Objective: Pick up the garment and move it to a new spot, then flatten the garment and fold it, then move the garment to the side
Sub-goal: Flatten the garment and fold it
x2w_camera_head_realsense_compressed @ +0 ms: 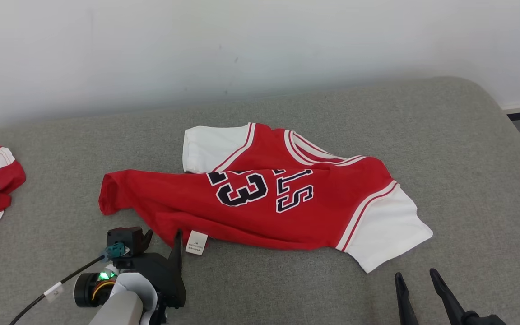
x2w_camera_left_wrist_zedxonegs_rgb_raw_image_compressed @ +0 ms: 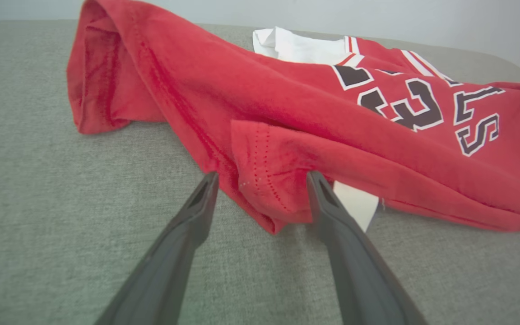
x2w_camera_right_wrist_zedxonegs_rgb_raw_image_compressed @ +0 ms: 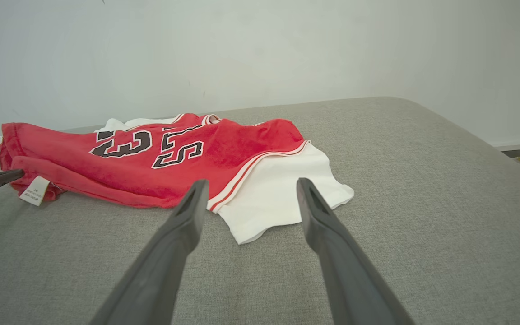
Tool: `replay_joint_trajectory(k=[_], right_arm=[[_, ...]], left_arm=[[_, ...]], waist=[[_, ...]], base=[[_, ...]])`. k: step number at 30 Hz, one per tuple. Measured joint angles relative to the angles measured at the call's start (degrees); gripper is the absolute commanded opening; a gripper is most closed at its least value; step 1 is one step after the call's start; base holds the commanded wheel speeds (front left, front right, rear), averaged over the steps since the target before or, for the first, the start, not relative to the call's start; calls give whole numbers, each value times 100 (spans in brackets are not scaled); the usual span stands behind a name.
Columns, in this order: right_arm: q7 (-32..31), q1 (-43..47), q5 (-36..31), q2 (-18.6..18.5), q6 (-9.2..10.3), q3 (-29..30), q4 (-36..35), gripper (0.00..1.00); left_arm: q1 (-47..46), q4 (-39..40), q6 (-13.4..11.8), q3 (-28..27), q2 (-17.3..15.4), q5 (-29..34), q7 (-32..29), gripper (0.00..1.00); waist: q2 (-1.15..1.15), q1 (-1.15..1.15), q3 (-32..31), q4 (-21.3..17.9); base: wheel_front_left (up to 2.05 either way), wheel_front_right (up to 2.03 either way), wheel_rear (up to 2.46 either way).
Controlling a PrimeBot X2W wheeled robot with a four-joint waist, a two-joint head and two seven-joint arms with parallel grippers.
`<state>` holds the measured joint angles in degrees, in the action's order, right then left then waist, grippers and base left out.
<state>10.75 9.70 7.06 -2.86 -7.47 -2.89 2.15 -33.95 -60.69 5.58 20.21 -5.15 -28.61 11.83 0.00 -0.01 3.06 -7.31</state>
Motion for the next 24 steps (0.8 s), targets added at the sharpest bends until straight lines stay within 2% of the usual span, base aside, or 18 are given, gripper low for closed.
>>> replay_joint_trajectory(k=[2, 3, 4, 5, 6, 17, 24], right_arm=[[1, -2, 0, 0, 0, -1, -2, 100], [1, -3, 0, 0, 0, -2, -2, 100], [2, -5, 1, 0, 0, 4, -2, 100], [4, -11, 1, -1, 0, 9, 0, 100], [11, -18, 2, -1, 0, 9, 4, 100], [97, -34, 44, 0, 0, 24, 113, 100], [166, -25, 96, 0, 0, 101, 172, 100]], left_arm=[[-15, -27, 34, 10, -4, -16, 7, 100], [-21, -40, 48, 23, -1, -24, 12, 75], [-31, -51, 54, 41, 4, -24, 13, 37], [-44, -48, 73, 56, 8, -27, 27, 15], [-53, -45, 99, 78, 9, -41, 27, 0], [227, 426, 156, 229, -13, -114, 281, 0], [1085, 1454, 155, 294, -138, -36, 322, 0]], waist=[[0, 0, 26, -25], [0, 0, 38, -30], [0, 0, 49, -28], [0, 0, 57, -19], [0, 0, 62, -5], [0, 0, 10, 249], [0, 0, 3, 454]], base=[[0, 0, 0], [0, 0, 0], [0, 0, 0], [0, 0, 0], [0, 0, 0], [0, 0, 0], [0, 0, 0]])
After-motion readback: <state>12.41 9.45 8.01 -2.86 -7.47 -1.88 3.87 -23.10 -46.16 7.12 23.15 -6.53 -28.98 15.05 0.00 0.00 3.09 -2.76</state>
